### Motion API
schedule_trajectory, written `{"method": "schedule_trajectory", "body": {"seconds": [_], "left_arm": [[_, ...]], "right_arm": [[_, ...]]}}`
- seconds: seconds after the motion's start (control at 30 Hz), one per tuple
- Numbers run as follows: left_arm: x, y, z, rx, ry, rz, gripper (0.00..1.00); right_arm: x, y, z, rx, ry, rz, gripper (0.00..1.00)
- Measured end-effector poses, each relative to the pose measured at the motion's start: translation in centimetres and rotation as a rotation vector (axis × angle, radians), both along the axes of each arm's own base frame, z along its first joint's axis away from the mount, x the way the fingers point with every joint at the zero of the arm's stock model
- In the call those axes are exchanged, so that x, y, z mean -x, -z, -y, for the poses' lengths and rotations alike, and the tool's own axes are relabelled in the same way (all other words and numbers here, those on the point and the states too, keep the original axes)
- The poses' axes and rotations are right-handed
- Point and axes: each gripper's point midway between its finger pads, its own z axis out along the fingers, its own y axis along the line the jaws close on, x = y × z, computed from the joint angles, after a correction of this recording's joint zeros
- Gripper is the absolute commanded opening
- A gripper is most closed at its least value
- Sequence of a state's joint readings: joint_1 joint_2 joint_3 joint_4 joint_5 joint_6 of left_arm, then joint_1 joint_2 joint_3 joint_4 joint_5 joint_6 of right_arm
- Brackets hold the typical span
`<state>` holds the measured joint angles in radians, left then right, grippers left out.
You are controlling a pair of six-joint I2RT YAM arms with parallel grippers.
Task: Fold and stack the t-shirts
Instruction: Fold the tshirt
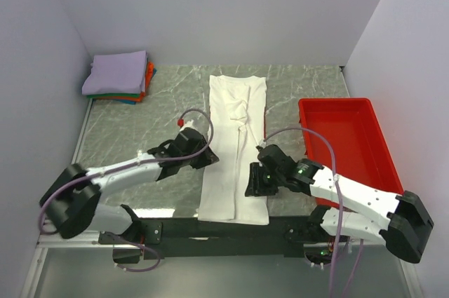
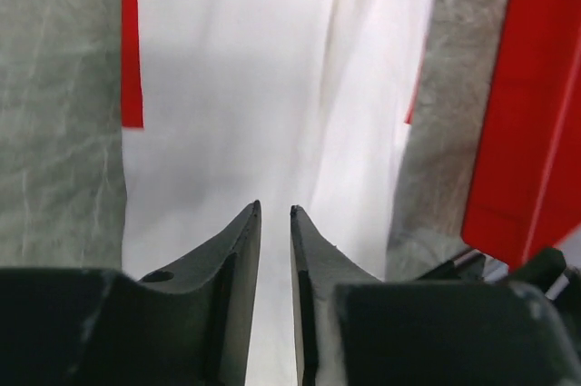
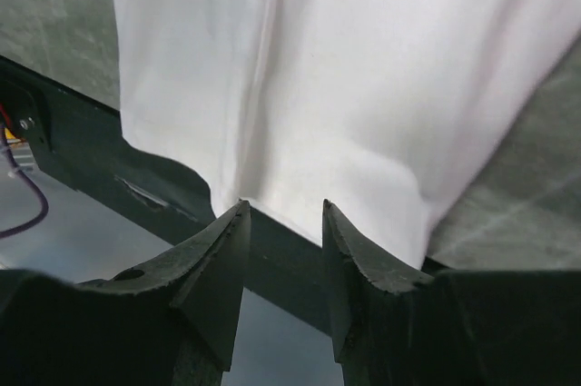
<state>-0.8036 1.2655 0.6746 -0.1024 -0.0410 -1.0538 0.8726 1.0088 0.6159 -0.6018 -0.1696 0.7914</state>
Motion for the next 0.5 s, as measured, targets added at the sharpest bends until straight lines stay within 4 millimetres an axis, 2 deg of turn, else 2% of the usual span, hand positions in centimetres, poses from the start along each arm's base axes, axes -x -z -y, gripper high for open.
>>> {"method": "schedule_trajectory", "body": {"seconds": [0.1,0.17,0.3,0.4,0.5], "left_arm": [[-1.0,2.8,0.5,-0.027,0.006,-0.035,0.23],[-0.9,5.0,0.6,-0.053,0.019,-0.075,0.23],[-0.2,7.7,-0.5,-0.076,0.017,-0.12,0.21],[-0.4,7.8,-0.5,-0.055,0.013,-0.117,0.2],[-0.5,7.9,-0.7,-0.041,0.01,-0.116,0.21]], "right_arm": [[-0.7,0.6,-0.9,-0.026,0.007,0.014,0.44],[-0.6,1.7,-1.1,-0.032,0.01,0.0,0.43],[0.6,4.3,-0.4,-0.014,0.014,-0.054,0.43],[1.5,5.7,0.4,0.005,0.025,-0.089,0.43],[1.6,5.6,0.4,-0.014,0.03,-0.085,0.43]]}}
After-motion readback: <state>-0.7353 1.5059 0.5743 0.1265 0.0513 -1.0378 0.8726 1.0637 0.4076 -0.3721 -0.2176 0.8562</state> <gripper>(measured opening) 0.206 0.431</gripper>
